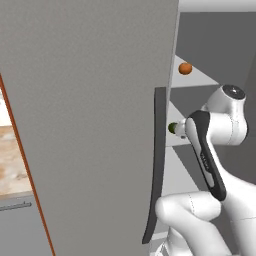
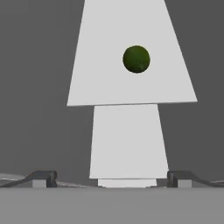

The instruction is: Take the pear, tangerine, and lime from the freezer and place them in the bowl on the counter.

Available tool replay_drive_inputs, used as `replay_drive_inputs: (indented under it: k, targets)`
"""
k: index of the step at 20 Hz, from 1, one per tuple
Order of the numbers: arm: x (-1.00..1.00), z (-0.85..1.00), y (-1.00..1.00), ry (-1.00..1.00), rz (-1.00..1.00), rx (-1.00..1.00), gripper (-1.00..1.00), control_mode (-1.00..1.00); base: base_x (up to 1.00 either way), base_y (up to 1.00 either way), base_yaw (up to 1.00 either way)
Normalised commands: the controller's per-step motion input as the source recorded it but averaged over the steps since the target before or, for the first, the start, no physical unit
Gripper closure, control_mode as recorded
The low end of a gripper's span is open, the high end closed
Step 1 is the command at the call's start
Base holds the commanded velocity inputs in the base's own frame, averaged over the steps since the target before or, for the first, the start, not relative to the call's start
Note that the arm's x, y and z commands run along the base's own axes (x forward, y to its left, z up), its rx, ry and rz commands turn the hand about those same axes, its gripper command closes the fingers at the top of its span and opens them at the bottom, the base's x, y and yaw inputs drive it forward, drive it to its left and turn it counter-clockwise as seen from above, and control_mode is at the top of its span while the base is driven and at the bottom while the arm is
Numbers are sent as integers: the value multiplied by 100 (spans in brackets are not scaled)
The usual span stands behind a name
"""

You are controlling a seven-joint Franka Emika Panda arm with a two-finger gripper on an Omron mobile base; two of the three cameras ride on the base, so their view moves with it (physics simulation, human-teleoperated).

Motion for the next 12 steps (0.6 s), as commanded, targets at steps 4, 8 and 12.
replay_drive_inputs:
  k: [4,8,12]
  targets:
    - [9,-34,-22,-8,-3,0,-100,-100,0,0,0]
    - [34,-8,-21,0,0,0,-100,-100,0,0,0]
    - [48,0,-5,0,0,1,-100,-100,0,0,0]
